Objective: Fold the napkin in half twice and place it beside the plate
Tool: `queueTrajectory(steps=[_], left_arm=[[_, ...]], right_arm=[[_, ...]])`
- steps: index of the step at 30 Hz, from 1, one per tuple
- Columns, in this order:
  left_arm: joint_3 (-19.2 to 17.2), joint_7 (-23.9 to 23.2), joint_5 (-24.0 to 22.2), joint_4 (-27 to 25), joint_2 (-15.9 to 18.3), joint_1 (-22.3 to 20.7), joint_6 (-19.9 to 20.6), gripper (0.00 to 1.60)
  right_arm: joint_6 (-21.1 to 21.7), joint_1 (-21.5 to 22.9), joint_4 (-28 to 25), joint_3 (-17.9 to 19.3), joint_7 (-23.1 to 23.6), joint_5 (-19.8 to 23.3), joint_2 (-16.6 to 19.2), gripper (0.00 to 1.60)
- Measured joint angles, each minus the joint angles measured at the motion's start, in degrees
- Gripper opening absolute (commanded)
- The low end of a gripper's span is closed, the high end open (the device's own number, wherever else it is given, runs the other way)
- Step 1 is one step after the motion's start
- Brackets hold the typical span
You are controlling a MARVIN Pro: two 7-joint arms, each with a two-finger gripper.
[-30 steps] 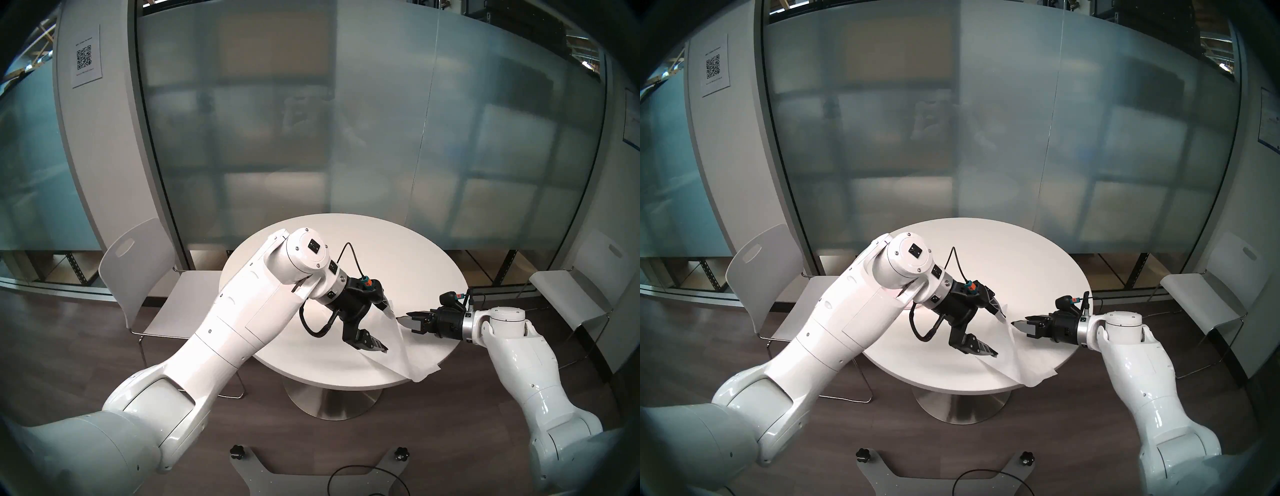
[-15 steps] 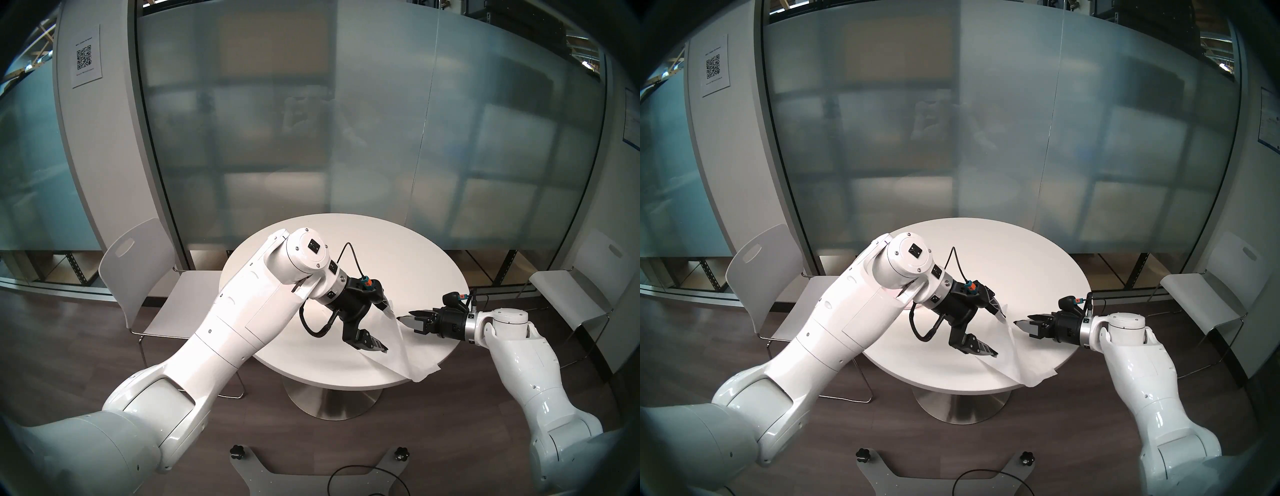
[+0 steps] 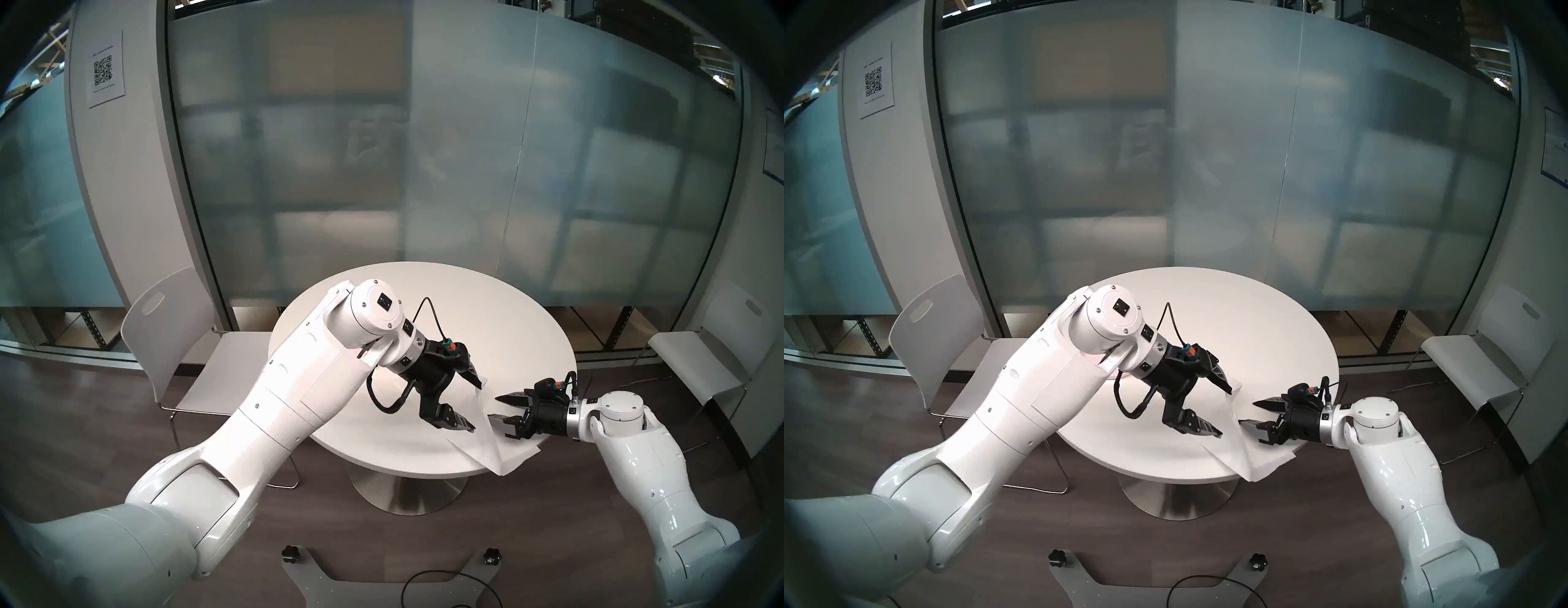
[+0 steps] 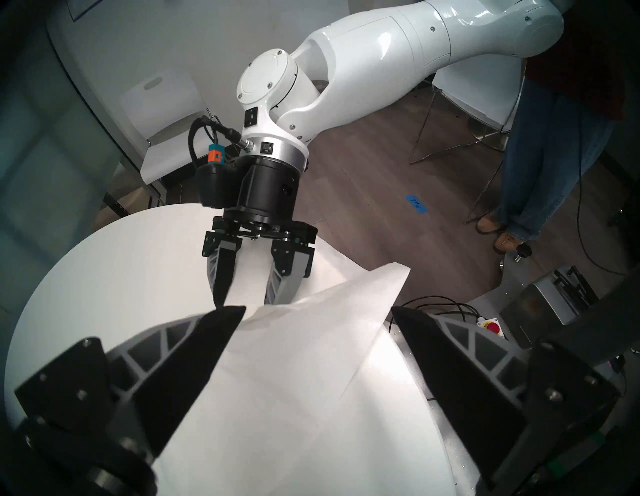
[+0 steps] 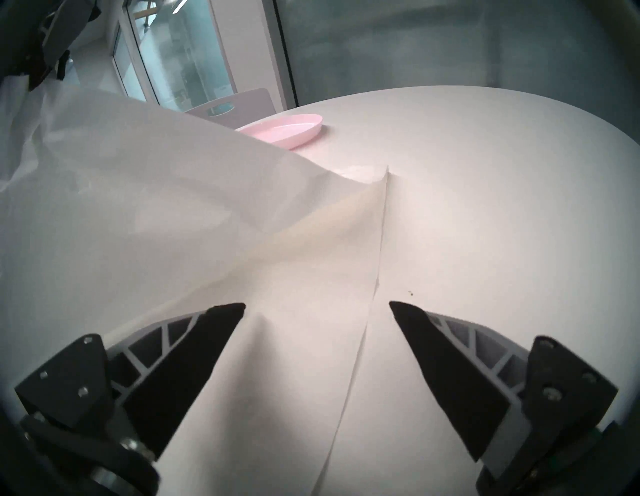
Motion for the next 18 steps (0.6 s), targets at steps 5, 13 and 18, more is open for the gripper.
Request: queueTrajectory(steps=[5, 13, 18], left_arm=[[0.0, 0.0, 0.0, 0.0, 0.0, 0.0, 0.0, 1.6], [0.0, 0.0, 0.0, 0.0, 0.0, 0.0, 0.0, 1.6], [0.0, 0.0, 0.0, 0.0, 0.0, 0.0, 0.0, 1.6]], right_arm=[[-1.6, -1.4, -1.8, 0.6, 0.6, -0.2, 0.3, 1.6], [-2.0, -2.1, -2.7, 0.7, 1.3, -0.2, 0.5, 1.6], [-2.1, -2.0, -2.8, 0.6, 1.5, -0.3, 0.5, 1.6]])
